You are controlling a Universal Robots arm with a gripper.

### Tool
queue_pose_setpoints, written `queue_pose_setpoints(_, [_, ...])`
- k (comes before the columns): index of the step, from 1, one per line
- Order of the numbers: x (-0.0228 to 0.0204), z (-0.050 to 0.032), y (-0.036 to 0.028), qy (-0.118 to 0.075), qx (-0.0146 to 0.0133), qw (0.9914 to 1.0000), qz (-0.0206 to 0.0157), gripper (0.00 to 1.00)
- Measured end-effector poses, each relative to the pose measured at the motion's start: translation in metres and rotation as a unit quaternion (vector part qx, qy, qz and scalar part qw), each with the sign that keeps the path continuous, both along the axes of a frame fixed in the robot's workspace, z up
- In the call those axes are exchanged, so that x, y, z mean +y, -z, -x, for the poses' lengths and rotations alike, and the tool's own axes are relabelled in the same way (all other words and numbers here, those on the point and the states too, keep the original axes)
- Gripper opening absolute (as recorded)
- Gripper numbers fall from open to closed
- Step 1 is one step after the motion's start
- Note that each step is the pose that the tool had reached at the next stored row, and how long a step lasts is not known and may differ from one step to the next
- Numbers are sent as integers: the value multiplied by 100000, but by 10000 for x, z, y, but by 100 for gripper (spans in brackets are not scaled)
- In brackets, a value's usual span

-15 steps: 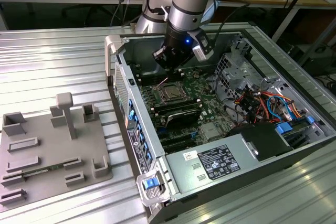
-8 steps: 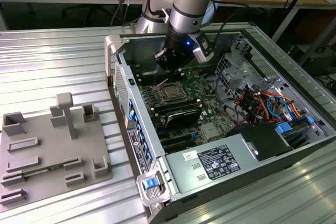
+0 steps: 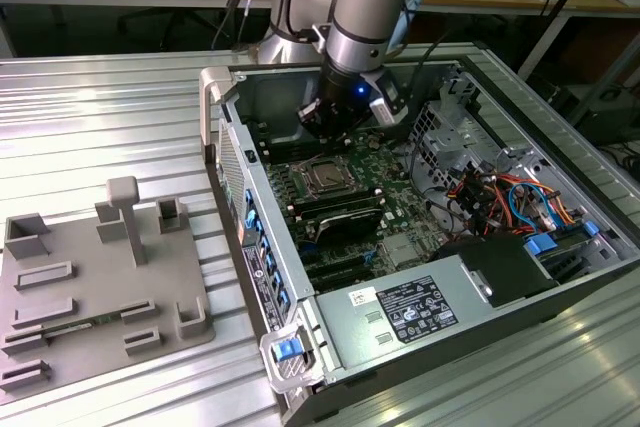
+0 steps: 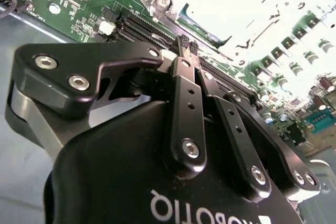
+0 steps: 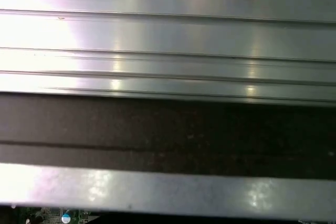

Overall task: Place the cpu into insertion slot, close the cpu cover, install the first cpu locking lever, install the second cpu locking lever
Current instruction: 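Install the first cpu locking lever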

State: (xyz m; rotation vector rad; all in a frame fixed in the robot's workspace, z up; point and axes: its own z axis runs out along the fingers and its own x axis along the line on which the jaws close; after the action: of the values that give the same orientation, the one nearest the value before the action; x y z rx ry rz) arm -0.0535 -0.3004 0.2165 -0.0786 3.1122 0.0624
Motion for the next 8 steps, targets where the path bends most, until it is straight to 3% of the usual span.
queue_pose_setpoints(4, [0,-23,53,-4,1,100000,-1,11])
queue_pose_setpoints(8, [0,-29,63,5,7,100000,7,11])
